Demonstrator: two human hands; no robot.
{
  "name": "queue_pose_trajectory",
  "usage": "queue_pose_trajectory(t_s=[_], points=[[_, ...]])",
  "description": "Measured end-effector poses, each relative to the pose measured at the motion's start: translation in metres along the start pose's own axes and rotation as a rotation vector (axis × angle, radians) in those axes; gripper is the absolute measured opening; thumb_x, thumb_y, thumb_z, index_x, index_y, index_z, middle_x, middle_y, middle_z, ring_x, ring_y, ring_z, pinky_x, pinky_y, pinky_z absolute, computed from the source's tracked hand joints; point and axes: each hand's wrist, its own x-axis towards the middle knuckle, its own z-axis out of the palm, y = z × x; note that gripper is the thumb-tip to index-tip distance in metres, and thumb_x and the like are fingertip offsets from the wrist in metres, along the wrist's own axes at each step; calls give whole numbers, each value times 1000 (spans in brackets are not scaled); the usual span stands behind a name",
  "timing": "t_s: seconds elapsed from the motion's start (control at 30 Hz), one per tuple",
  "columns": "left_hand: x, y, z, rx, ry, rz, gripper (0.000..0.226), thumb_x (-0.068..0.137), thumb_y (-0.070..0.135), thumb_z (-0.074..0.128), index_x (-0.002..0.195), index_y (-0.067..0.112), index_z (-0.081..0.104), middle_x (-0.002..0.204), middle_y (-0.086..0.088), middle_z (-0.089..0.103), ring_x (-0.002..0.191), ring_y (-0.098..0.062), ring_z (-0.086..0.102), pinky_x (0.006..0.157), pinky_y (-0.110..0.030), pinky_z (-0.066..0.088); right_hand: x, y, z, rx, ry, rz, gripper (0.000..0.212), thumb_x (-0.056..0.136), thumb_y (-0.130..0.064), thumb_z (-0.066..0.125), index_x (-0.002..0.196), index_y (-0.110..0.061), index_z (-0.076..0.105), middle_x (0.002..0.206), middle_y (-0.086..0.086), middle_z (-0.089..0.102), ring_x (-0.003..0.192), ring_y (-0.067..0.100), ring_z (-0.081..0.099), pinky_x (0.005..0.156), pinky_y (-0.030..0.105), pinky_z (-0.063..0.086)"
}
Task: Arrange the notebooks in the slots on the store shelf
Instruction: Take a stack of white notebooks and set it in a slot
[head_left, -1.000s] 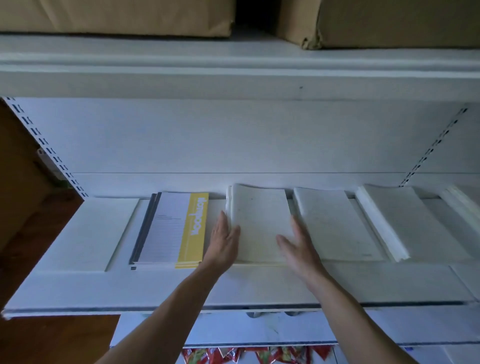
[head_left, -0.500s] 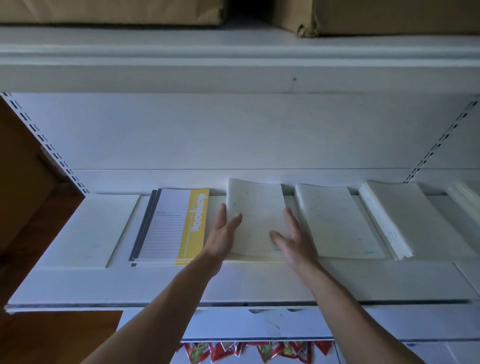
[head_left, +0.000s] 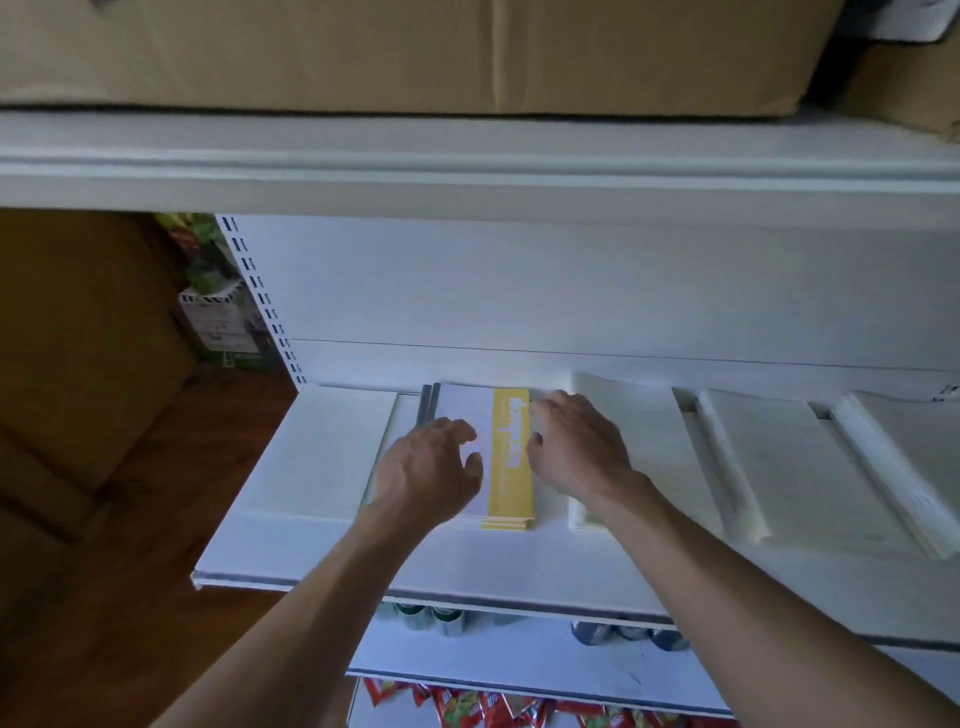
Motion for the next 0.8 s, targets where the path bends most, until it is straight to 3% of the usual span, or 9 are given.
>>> queue_pose_trajectory(t_s=[0.13,0.3,0.4,0.5,0.57,0.67,0.8], points=[[-8,-68,-11,39,5,-95,43,93,40,52,134,27,52,136,4,56,123,-19,51,101,-33,42,14,-81,25,47,-86,-130,32,93,-20,44,123,-14,53,131,2,50,125,22,42,95,33,40],[-19,-154,-16,37,-9,-304,60,95,44,48,147,18,33,153,-1,35,141,-21,29,114,-37,29,18,-167,65,102,-237,-241,30,92,-16,46,121,-11,53,134,5,48,128,25,42,97,37,42],[-21,-188,-13,-46,-24,-416,50,93,41,48,135,18,37,135,-3,46,129,-24,42,109,-40,38,18,-197,88,110,-304,-191,43,96,-22,49,137,-13,41,157,9,21,145,28,19,110,44,34],[-21,-202,-12,-223,-88,-522,40,91,38,51,125,18,43,117,0,54,107,-21,54,91,-36,49,15,-209,106,142,-355,-89,51,100,-31,40,146,-14,26,162,9,-1,149,27,-4,118,44,19],[-21,-205,-12,-292,-81,-563,36,93,35,50,125,19,44,117,-1,57,101,-20,57,84,-34,50,13,-211,115,136,-349,-81,56,102,-37,33,149,-11,19,161,10,-6,148,26,-10,120,41,10],[-23,-205,-9,-324,-33,-569,37,95,32,48,129,19,42,122,-1,56,107,-22,57,91,-35,50,10,-214,123,106,-331,-95,60,103,-40,26,152,-10,9,161,12,-10,148,26,-14,121,39,2],[-25,-202,-11,-366,61,-533,38,95,32,49,130,20,40,119,-1,55,104,-21,59,85,-35,56,10,-216,127,132,-302,-84,58,103,-40,26,151,-11,12,161,10,-9,148,24,-15,119,36,-1]])
